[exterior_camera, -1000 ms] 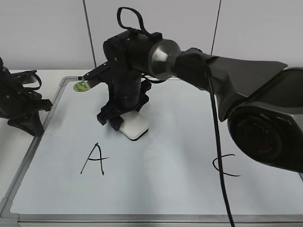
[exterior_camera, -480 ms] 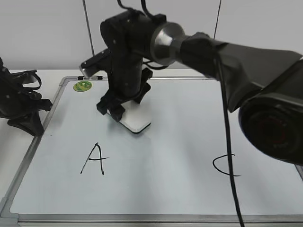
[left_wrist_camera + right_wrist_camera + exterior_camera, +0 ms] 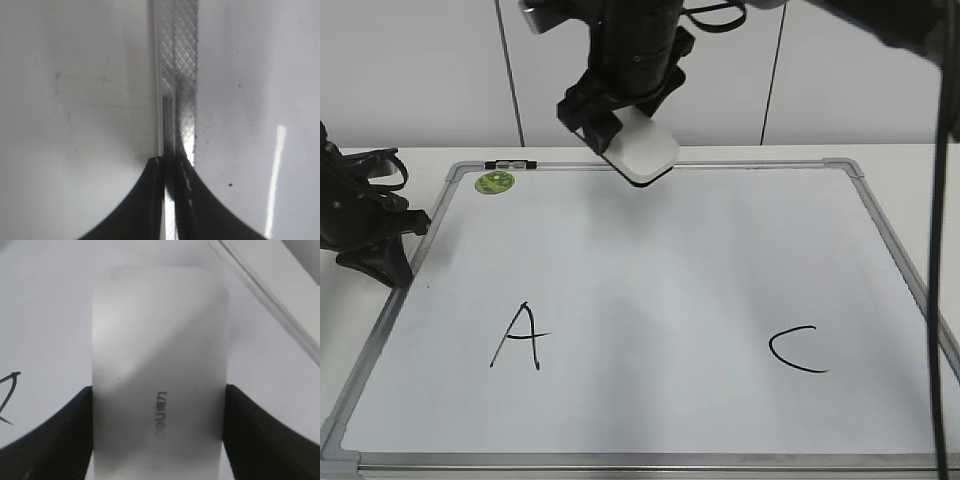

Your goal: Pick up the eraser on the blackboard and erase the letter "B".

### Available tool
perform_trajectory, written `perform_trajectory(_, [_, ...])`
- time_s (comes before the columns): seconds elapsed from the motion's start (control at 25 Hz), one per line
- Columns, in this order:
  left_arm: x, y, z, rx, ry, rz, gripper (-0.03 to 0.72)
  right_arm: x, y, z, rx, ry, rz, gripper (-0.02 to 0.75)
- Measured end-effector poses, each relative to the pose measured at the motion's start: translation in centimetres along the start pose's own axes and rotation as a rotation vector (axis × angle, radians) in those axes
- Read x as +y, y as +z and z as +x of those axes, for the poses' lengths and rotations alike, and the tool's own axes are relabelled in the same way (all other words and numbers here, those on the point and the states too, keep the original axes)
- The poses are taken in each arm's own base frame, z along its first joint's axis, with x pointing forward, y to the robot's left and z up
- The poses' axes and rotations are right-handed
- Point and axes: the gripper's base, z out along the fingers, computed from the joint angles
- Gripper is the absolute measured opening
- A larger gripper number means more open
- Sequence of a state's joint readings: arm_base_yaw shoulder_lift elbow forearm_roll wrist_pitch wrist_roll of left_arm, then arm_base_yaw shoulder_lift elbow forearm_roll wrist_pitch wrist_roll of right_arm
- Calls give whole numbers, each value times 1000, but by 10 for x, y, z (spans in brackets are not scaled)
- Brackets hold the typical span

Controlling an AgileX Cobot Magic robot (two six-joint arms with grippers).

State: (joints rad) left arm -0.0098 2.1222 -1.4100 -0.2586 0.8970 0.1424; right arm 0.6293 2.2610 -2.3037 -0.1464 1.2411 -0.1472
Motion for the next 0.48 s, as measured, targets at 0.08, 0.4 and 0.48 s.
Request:
perform_trajectory(0.08, [0, 0, 0, 0, 0, 0, 11, -15, -10, 8, 10, 24, 15, 545])
perform_trajectory(0.4, [0, 0, 0, 0, 0, 0, 11, -70, -22, 68, 163, 124, 61, 545])
perform_trajectory(0.48, [0, 0, 0, -2, 0, 0, 11, -93, -29, 93, 208, 200, 78, 545])
